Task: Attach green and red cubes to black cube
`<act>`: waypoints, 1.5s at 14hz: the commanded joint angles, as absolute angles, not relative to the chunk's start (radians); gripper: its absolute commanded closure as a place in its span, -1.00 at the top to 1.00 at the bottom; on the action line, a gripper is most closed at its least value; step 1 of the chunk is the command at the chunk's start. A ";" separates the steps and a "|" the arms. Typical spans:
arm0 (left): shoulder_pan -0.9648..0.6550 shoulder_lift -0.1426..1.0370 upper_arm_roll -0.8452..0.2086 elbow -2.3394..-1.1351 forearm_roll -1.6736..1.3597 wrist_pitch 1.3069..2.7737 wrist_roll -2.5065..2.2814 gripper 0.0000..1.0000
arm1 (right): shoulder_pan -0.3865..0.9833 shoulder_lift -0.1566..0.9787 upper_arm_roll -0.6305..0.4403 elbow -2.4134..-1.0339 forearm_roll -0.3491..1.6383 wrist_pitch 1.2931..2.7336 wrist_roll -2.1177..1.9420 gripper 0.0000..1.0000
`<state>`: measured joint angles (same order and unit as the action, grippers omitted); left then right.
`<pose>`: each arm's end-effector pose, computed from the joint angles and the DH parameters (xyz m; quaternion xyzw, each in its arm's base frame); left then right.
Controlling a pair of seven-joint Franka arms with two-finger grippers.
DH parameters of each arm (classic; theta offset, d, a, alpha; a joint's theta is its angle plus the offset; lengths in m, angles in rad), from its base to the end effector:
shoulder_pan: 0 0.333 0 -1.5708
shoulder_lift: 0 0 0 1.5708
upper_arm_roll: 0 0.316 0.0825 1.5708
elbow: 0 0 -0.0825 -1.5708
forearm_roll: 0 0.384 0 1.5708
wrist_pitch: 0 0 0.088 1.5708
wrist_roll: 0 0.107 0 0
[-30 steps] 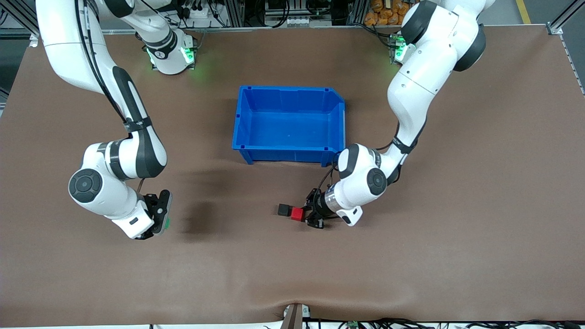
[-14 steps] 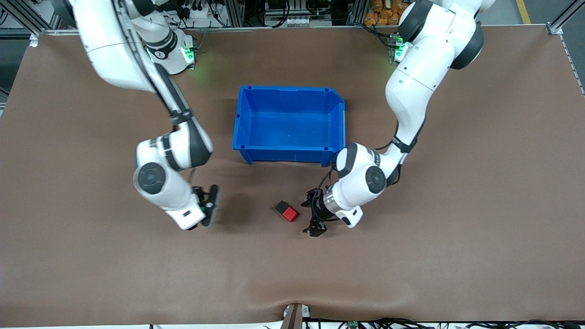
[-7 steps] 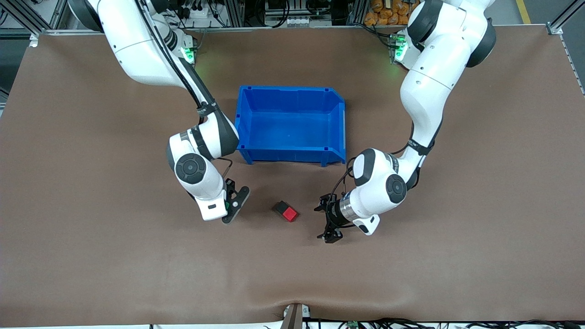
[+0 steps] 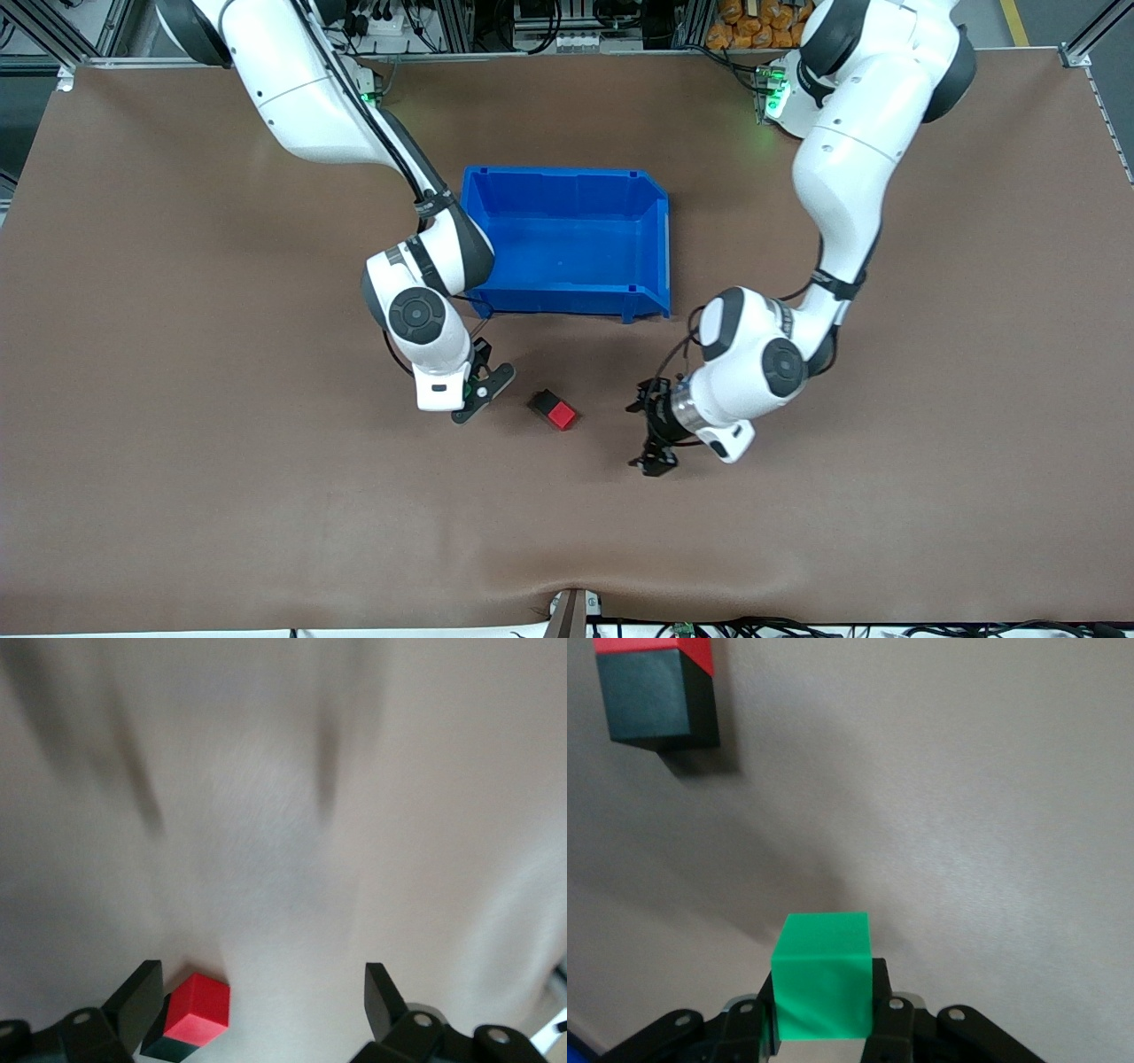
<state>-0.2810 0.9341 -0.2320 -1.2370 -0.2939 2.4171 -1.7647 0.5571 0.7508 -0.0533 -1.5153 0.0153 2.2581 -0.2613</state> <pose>0.7035 -0.3363 0.2357 0.6893 0.6860 -0.1240 0.1975 0.6194 0.3488 0.2180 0.9268 0.3753 -0.0020 0.0126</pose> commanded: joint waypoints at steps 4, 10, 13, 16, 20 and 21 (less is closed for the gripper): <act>-0.226 0.836 -0.221 -1.252 -0.214 2.240 -1.668 1.00 | 0.615 0.822 -0.060 -1.408 0.043 2.240 -0.129 -1.00; -0.108 0.678 -0.216 -1.253 -0.160 1.968 -1.234 1.00 | 0.652 0.873 -0.058 -1.333 0.061 2.235 -0.034 -1.00; -0.054 0.606 -0.207 -1.256 -0.131 1.870 -1.031 1.00 | 0.660 0.890 -0.057 -1.310 0.061 2.235 0.015 -1.00; -0.006 0.514 -0.210 -1.256 0.021 1.719 -0.866 1.00 | 0.663 0.919 -0.051 -1.273 0.061 2.235 0.023 -1.00; 0.084 0.401 -0.209 -1.256 0.031 1.646 -0.634 1.00 | 0.670 0.950 -0.051 -1.232 0.060 2.235 0.051 -1.00; 0.104 0.378 -0.209 -1.256 0.047 1.644 -0.555 1.00 | 0.670 0.954 -0.051 -1.229 0.060 2.235 0.051 -1.00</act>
